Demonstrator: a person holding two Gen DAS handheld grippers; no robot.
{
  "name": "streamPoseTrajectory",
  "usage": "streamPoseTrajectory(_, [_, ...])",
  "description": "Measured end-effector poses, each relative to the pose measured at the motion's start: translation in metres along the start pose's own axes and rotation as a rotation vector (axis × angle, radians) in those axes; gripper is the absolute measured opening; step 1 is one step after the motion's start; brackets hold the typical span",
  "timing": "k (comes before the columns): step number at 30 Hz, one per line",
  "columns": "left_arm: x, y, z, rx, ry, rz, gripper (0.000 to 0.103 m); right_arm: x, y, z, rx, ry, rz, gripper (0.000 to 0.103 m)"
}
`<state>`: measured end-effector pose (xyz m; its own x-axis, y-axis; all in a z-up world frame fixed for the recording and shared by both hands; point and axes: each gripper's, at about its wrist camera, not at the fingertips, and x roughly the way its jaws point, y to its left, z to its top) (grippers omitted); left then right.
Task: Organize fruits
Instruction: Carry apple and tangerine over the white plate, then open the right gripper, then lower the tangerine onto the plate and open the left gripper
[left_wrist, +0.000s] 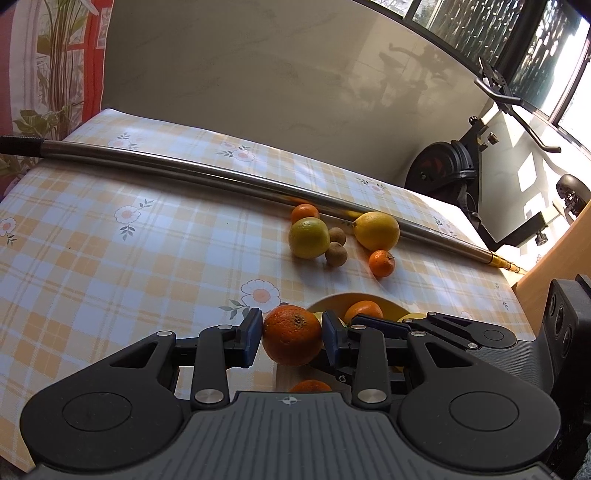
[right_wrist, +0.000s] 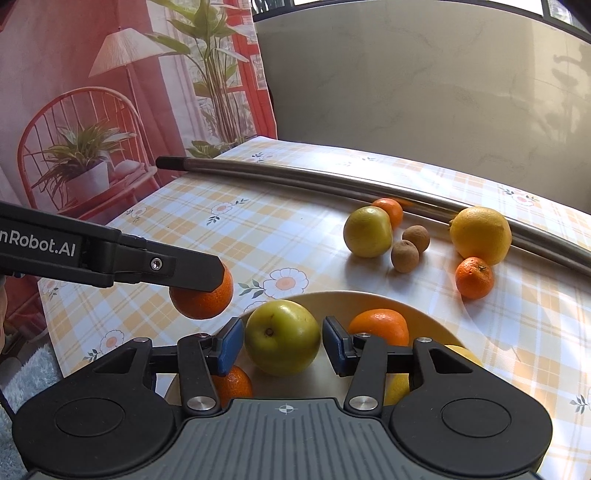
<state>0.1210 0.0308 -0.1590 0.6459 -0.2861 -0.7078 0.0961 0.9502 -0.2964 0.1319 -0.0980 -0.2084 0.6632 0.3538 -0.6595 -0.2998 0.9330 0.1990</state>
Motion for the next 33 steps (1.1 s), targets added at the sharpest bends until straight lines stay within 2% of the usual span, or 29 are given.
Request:
streamPoseTrajectory(3, [-0.002, -0.002, -0.002, 0.005, -0.004, -0.003, 0.037, -0.010, -0.004, 0.000, 0.019, -0.012, -0.017, 0.052])
streamPoseTrajectory(9, [-0.005, -0.015, -0.010, 0.035, 0.005, -0.026, 0.037, -0.050, -0.021, -0.018, 0.138, -0.077, -0.078, 0.050])
streamPoseTrajectory(17, [-0.007, -0.026, -0.037, 0.056, 0.076, -0.061, 0.037, -0.092, -0.030, -0.040, 0.202, -0.139, -0.130, 0.051])
streamPoseTrajectory(22, [-0.006, -0.031, -0.050, 0.087, 0.115, -0.037, 0.037, -0.102, -0.030, -0.042, 0.216, -0.169, -0.134, 0.051])
streamPoseTrajectory(33, [0.000, -0.042, -0.057, 0.116, 0.135, -0.030, 0.037, -0.115, -0.037, -0.054, 0.268, -0.188, -0.175, 0.051])
